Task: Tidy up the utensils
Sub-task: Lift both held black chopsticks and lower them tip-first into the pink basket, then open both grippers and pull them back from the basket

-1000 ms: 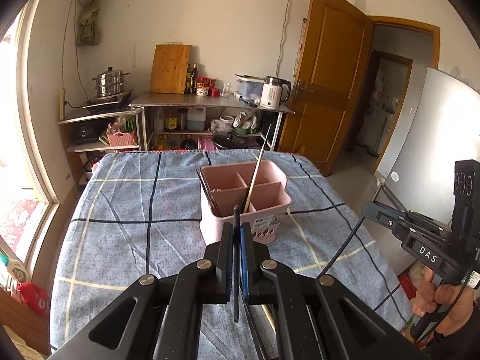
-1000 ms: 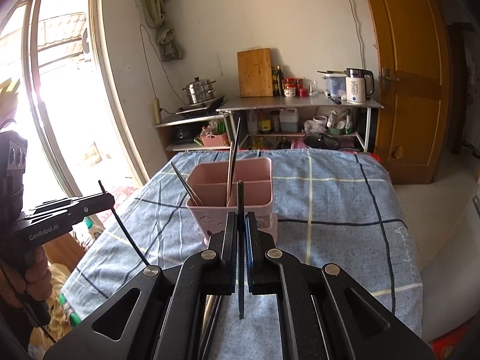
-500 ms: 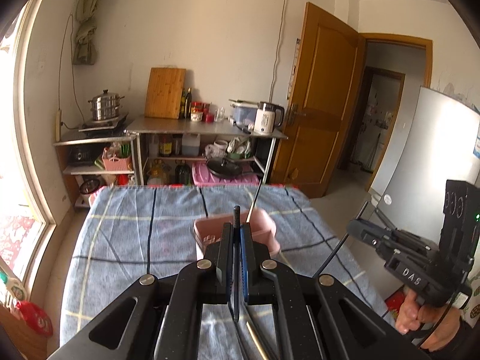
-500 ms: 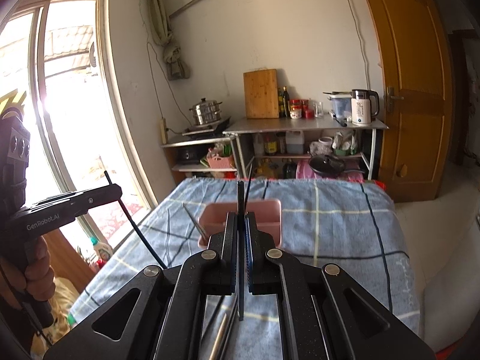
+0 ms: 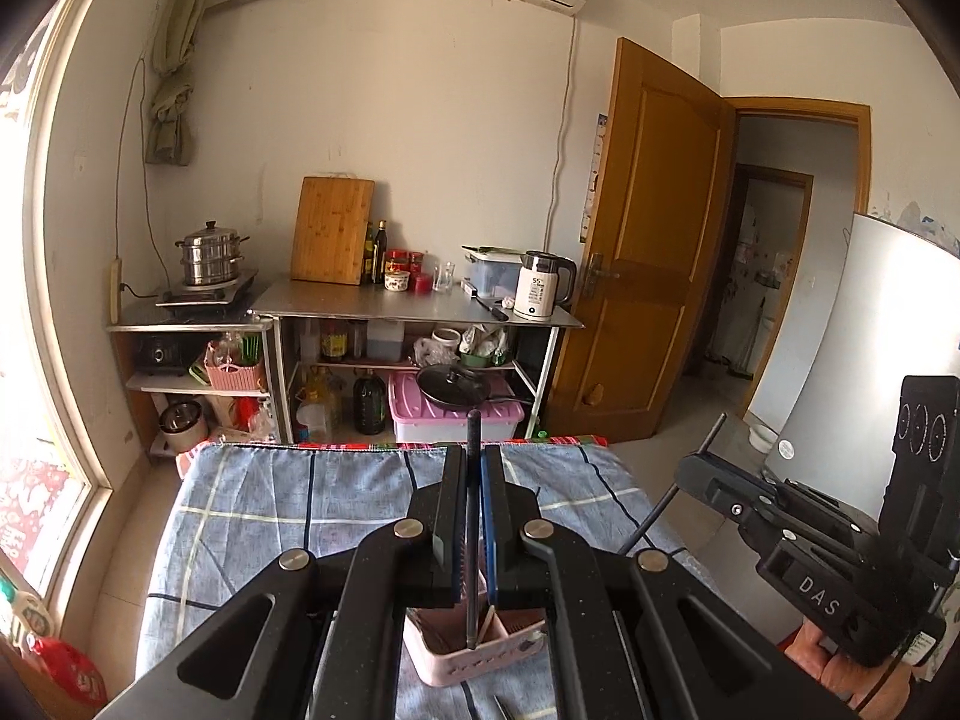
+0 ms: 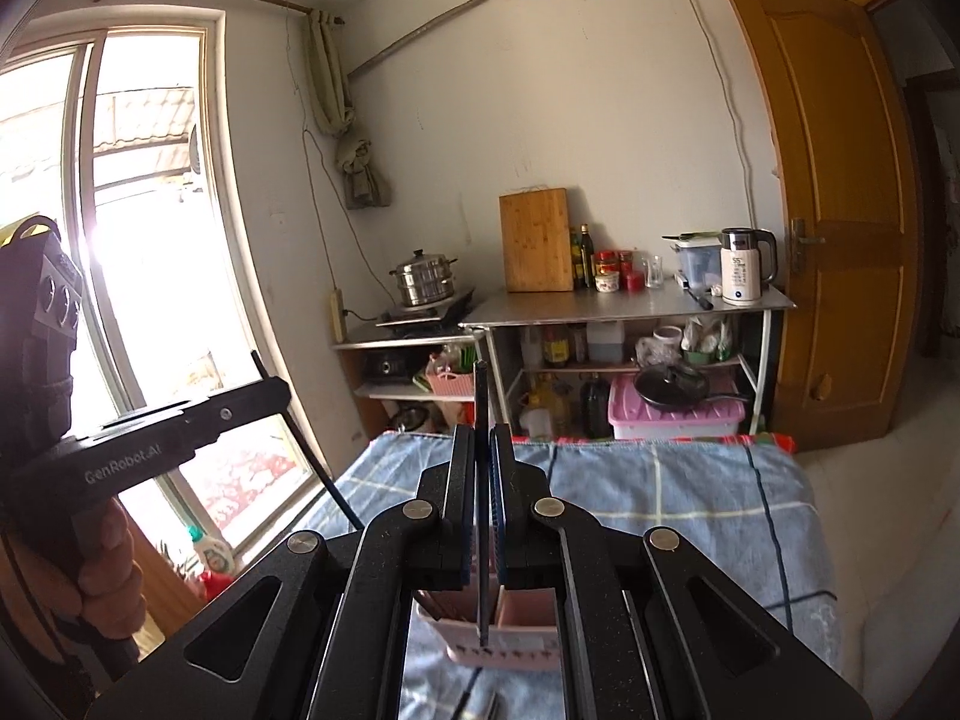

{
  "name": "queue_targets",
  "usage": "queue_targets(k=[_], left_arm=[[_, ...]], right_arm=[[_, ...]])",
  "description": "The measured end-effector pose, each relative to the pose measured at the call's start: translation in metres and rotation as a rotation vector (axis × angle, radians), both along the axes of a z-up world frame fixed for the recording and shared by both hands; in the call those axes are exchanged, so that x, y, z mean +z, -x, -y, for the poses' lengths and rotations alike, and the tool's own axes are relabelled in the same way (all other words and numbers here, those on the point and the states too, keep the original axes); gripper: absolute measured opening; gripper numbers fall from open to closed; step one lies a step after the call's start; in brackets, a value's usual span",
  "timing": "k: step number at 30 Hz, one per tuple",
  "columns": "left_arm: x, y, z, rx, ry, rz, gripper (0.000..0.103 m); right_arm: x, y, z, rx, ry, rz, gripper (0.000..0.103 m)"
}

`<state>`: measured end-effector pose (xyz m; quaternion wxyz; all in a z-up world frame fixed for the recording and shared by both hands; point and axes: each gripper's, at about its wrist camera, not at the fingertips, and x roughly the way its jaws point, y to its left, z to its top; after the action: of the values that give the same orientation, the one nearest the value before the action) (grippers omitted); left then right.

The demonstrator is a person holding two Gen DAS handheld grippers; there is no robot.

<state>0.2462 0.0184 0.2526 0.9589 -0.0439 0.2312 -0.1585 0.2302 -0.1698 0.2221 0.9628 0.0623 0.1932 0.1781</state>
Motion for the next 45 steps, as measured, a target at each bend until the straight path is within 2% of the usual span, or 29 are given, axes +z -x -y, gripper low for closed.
queue_targets(k=[9, 18, 26, 31, 37, 45], left_arm=[[-0.038, -0.03, -0.006, 0.016, 0.013, -0.054, 0.004], [-0.085, -0.045, -0.013, 0.022, 0.03, -0.138, 0.004], [-0.108, -0.048, -0.017, 0.023, 0.037, -0.182, 0.004], [-0.113, -0.044, -0.022, 0.029, 0.023, -0.188, 0.005], [-0.103, -0.029, -0.031, 0.035, 0.047, -0.164, 0.019], [-0.093, 0.01, -0.037, 0.051, 0.043, -0.114, 0.019]], right_arm=[[-0.024, -0.028, -0.013, 0.006, 0.004, -0.014, 0.005], [-0.062, -0.044, -0.014, 0.011, 0.012, -0.1, 0.005], [-0.087, -0.048, -0.013, 0.014, 0.024, -0.164, 0.005], [-0.093, -0.049, -0.011, 0.03, 0.032, -0.196, 0.005], [-0.085, -0.036, -0.004, 0.017, 0.03, -0.176, 0.011], [-0.076, -0.001, 0.006, 0.014, 0.026, -0.141, 0.016]])
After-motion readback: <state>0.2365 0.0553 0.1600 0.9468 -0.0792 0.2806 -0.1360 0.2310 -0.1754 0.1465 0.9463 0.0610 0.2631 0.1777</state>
